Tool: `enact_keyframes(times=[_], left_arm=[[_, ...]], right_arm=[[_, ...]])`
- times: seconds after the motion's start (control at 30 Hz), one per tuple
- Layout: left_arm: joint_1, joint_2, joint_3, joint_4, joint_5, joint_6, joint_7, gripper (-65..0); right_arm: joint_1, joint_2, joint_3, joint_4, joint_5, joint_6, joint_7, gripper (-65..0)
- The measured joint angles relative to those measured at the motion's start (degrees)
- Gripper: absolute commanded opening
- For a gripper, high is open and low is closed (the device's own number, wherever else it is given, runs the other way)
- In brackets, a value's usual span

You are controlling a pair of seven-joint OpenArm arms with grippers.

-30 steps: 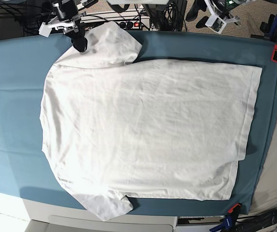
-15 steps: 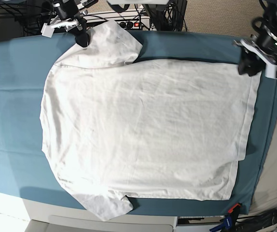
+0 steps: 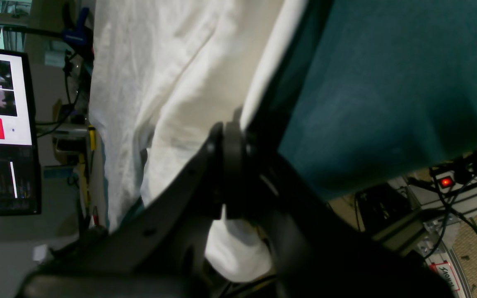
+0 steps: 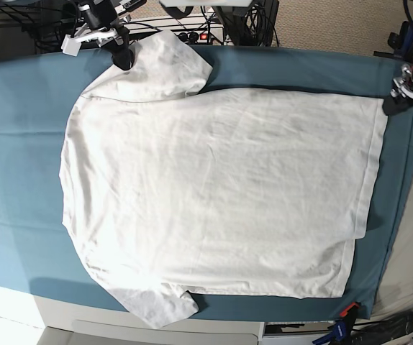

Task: Fold the T-shirt properly
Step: 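Grasp the shirt's shoulder corner with right gripper, hem corner with left, then lift both held corners and fold that side strip over the shirt body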

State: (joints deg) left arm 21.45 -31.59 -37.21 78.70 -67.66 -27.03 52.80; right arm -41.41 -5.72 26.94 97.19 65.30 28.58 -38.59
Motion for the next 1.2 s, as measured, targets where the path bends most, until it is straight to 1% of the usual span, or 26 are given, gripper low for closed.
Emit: enact_keyframes(times=[0.03,0.13,0.17,0.2,0.27,0.3,0.43,0.7,0.73,0.77,0.8,0.87,0.9,1.03,1.13,1.2], left_arm=[[-0.6,-0.4,0.0,-1.3,-1.0,-0.6,0.4,-42.2],[-1.4,-1.2,0.2,-3.3,-3.4,-0.4,1.6,-42.2],[-1.3,-1.3,0.2,-3.3,-4.0,-0.7,1.9,-42.2],[-1.3,-1.3,0.1,-3.4,-4.4,-1.8,2.4,-42.2],[-1.3,-1.3,0.1,-3.5,-5.3,-2.8,4.5,-42.2],[-1.2,-1.3,0.1,-3.6,-5.5,-2.8,4.4,-42.2],[-1.2,-1.6,1.8,-3.6,-5.4,-2.8,4.3,-42.2],[-1.5,-2.5,7.3,-1.8,-3.8,-2.9,3.5,-42.4],[-1.5,-2.3,7.5,-1.4,-3.5,-2.9,3.5,-43.8],[-1.5,-2.3,7.5,-1.0,-3.3,-2.8,3.5,-46.5],[-1.5,-2.4,7.5,-0.7,-2.6,-2.5,3.5,-50.8],[-1.5,-2.3,7.5,-0.2,-1.2,-2.1,3.6,-63.4],[-1.5,-2.3,7.6,0.0,-0.9,-2.0,3.7,-65.0],[-1.3,-2.4,7.6,1.4,0.0,-1.9,4.3,-65.0],[0.9,-4.2,7.9,4.0,0.6,-1.9,5.6,-65.0],[3.1,-5.3,7.3,6.3,0.8,-1.9,6.0,-65.0]], right_arm=[[0.0,0.0,0.0,0.0,-0.1,0.0,0.0,-65.0],[0.0,0.0,0.0,0.0,-0.4,0.0,0.0,-65.0],[0.0,-0.1,0.0,0.0,-0.4,0.0,0.0,-65.0],[0.1,-0.2,0.0,0.0,-0.5,0.0,0.0,-65.0],[0.2,-0.5,0.0,0.0,-0.8,0.0,0.1,-65.0],[0.2,-0.5,0.0,0.0,-1.0,0.0,0.1,-65.0],[0.2,-0.5,0.0,0.0,-1.2,0.0,0.1,-65.0],[0.2,-0.5,0.0,0.0,-1.2,0.1,0.2,-65.0],[0.2,-0.5,0.0,0.0,-1.2,0.1,0.2,-65.0],[0.2,-0.5,0.0,0.0,-1.2,0.2,0.2,-65.0],[0.2,-0.5,0.0,0.0,-1.2,0.2,0.2,-65.0],[0.2,-0.5,0.0,0.0,-1.4,0.2,0.2,-65.0],[0.2,-0.5,0.0,0.0,-1.4,0.2,0.2,-65.0],[0.0,-0.5,0.0,0.6,-1.5,0.2,-0.7,-65.0],[-2.3,-0.5,0.0,3.5,-3.0,2.3,-3.1,-65.0],[-5.0,-0.5,0.8,6.5,-3.4,2.6,-4.1,-65.0]])
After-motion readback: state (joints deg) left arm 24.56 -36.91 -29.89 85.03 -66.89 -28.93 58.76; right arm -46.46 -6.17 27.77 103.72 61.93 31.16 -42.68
